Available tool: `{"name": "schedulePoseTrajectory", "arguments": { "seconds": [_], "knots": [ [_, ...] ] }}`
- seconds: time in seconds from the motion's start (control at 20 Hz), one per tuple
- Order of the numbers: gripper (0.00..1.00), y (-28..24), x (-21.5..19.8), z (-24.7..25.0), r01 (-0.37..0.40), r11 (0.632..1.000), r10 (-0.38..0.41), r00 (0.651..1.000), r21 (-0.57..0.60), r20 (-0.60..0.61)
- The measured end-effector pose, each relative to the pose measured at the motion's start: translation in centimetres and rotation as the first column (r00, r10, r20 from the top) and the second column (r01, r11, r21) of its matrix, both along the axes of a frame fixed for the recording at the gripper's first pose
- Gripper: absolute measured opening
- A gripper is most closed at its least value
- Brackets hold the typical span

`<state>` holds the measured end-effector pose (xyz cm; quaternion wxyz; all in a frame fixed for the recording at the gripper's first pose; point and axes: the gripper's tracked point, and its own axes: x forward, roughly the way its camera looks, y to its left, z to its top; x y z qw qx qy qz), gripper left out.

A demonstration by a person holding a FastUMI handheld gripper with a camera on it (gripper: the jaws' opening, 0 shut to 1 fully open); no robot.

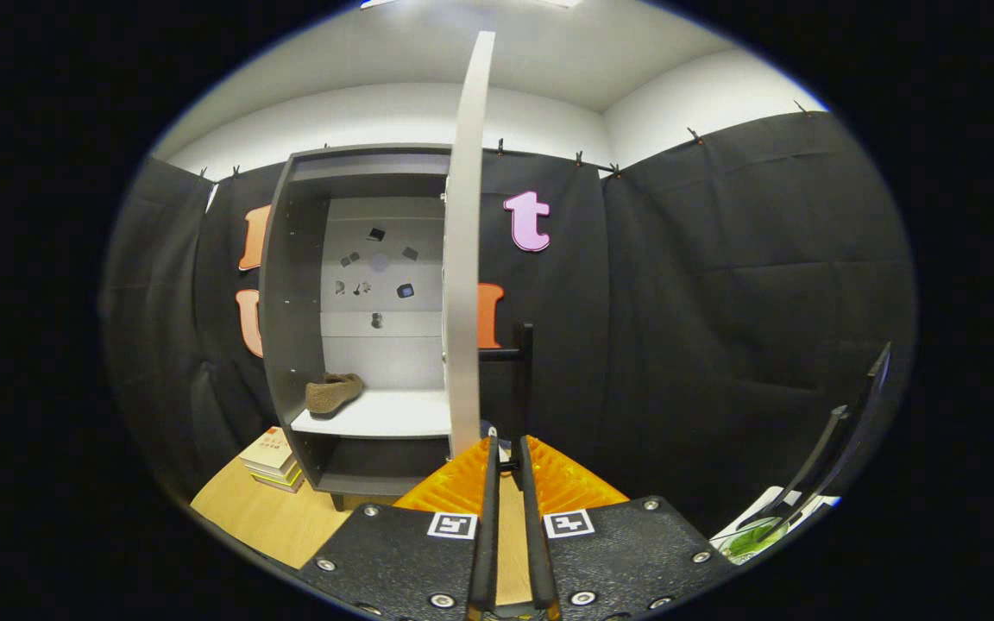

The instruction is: Open the shoe cabinet door, grab the shoes and put them into the shoe cabinet, then close the shoe cabinet door.

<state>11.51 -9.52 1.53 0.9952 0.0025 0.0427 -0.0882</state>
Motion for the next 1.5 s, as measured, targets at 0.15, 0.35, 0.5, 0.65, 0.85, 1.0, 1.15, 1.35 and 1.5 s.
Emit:
{"name": "schedulePoseTrajectory", "arguments": {
  "seconds": [0.15, 0.35, 0.5, 0.65, 0.85, 1.0, 1.15, 1.35, 1.5],
  "knots": [
    [0.12, 0.4, -0.8, 0.2, -0.005, 1.000, 0.005, 1.000, 0.007, 0.007],
    [0.12, 1.5, -1.2, 0.0, -0.026, 1.000, 0.026, 1.000, 0.011, 0.003],
    [0.12, 1.9, -1.6, -0.4, -0.060, 0.998, 0.060, 0.998, 0.007, -0.014],
    [0.12, 3.4, -2.2, -1.5, -0.101, 0.995, 0.102, 0.994, 0.020, -0.048],
    [0.13, 8.4, -1.1, -6.0, -0.168, 0.984, 0.173, 0.978, 0.056, -0.119],
    [0.13, 11.7, 0.2, -10.5, -0.211, 0.973, 0.226, 0.957, 0.094, -0.185],
    [0.13, 15.2, 1.3, -15.7, -0.252, 0.957, 0.282, 0.926, 0.143, -0.252],
    [0.14, 18.8, 2.2, -22.9, -0.291, 0.932, 0.354, 0.859, 0.214, -0.371],
    [0.14, 20.9, 2.8, -27.9, -0.305, 0.920, 0.386, 0.806, 0.246, -0.448]
  ]
}}
